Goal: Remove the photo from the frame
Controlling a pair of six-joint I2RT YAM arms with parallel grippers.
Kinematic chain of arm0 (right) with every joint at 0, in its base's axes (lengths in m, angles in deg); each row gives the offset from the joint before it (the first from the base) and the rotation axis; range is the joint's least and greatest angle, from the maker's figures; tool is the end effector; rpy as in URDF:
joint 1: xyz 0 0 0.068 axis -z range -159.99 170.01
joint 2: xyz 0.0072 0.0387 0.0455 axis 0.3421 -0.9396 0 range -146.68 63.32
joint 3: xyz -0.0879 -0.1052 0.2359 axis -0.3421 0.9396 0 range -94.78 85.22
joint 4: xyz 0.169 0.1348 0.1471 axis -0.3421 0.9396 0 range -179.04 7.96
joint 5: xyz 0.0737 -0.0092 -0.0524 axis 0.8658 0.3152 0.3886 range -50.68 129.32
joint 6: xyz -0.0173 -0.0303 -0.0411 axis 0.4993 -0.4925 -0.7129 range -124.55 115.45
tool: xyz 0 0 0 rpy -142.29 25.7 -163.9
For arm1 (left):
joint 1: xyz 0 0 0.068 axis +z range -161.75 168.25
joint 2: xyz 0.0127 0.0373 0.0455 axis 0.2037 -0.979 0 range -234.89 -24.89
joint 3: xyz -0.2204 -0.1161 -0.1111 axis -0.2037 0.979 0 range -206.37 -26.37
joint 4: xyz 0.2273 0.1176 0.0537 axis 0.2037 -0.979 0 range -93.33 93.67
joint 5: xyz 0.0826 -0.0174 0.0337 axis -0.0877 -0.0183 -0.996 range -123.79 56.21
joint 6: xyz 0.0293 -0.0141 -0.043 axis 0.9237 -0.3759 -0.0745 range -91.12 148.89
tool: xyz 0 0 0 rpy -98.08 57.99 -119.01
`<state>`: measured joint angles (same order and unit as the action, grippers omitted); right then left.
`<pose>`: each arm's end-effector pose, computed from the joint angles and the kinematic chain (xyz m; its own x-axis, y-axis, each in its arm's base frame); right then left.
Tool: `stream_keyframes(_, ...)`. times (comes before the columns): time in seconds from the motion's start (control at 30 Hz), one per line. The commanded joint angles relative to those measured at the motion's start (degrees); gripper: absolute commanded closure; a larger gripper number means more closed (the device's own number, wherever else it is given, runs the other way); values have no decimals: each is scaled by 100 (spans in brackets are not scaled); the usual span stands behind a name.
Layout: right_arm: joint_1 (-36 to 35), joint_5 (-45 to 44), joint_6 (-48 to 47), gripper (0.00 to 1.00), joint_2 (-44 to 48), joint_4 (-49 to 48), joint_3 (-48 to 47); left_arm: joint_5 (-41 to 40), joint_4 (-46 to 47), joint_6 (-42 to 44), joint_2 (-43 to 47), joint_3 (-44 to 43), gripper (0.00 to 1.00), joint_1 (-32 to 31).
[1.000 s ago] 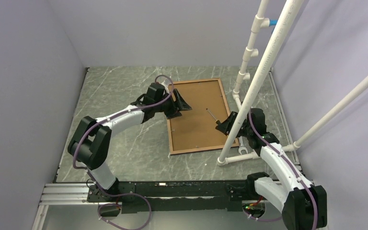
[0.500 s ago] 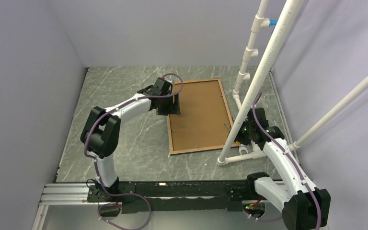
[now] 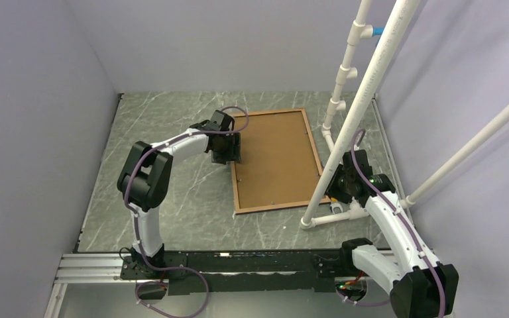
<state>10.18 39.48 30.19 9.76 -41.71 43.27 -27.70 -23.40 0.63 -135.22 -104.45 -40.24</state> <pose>0.1692 0.0295 0.2416 -0.7916 0.4412 -0.4226 0.3395 0.8928 0.2961 0.3558 -0.1972 0.1870 -0.9129 -0.0403 -0.4063 0.1018 0.9412 -0.3220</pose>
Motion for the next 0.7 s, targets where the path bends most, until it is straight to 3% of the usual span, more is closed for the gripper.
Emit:
stream_keyframes(0.0,17,-288,172,100,-13,61,-262,170,153,-90,-133,-111,35,54)
stream_keyframes(0.4,20,158,49,100,82,-169,-139,37,211,-178,-270,-54,42,52)
stream_keyframes(0.67,20,-2,133,100,50,-64,-176,6,225,-249,-351,-32,57,54)
